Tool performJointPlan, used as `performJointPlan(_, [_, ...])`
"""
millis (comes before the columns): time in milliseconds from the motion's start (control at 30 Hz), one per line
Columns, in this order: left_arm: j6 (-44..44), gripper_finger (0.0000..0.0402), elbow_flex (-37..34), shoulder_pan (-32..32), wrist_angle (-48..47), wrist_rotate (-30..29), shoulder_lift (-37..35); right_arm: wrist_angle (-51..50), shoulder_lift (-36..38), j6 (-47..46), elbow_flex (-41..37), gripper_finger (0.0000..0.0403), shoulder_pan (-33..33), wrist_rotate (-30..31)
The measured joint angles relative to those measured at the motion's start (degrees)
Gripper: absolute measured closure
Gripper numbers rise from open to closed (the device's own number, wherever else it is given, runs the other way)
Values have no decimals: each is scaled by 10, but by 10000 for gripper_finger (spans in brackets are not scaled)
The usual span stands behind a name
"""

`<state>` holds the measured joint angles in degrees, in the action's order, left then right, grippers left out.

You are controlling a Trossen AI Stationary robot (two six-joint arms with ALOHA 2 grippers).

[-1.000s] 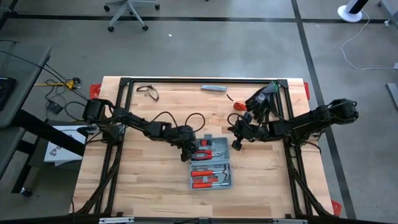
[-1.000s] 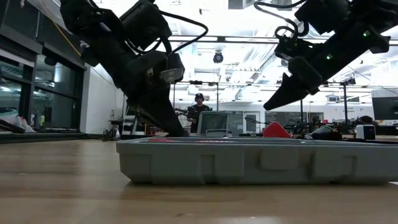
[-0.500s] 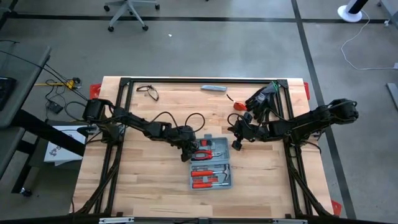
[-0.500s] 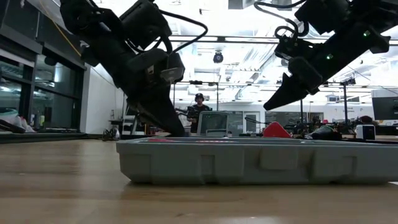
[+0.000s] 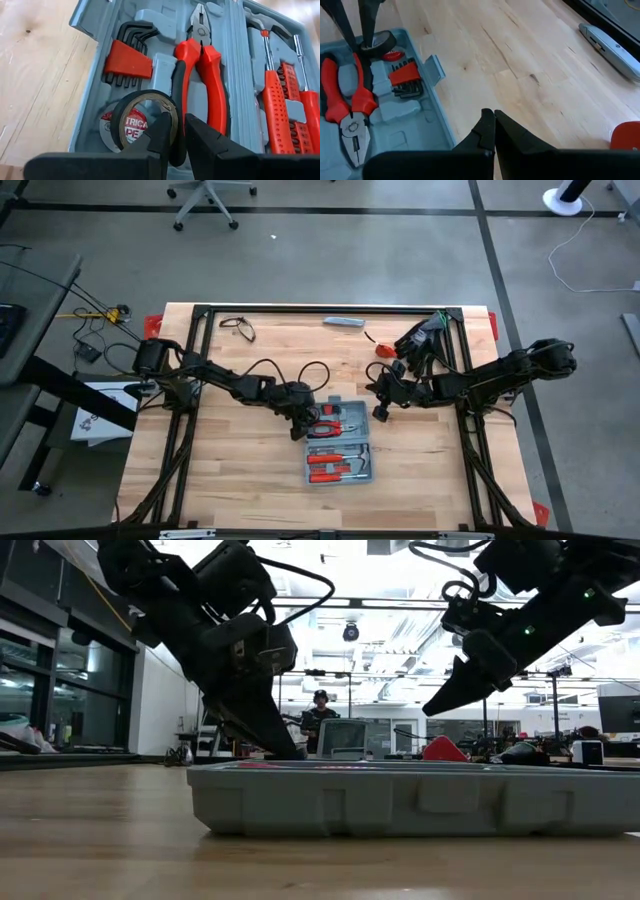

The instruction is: Prefit tool cases

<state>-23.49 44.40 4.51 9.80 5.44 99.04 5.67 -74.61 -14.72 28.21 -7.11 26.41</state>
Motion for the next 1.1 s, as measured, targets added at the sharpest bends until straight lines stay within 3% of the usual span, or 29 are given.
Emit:
performJointPlan(233, [1, 352, 0, 0, -3, -2, -15, 0, 0, 0, 0, 403, 0, 0])
performJointPlan(600, [17, 352, 0, -1, -53, -52, -78, 23, 0, 0, 0, 403, 0, -4])
performJointPlan(867, [30, 352, -1, 7, -71, -56, -86, 260, -60, 42, 1, 403, 1, -185])
performJointPlan(1100, [62, 353, -1, 60, -17, -174, -101, 351, -191, 14, 13, 403, 1, -210])
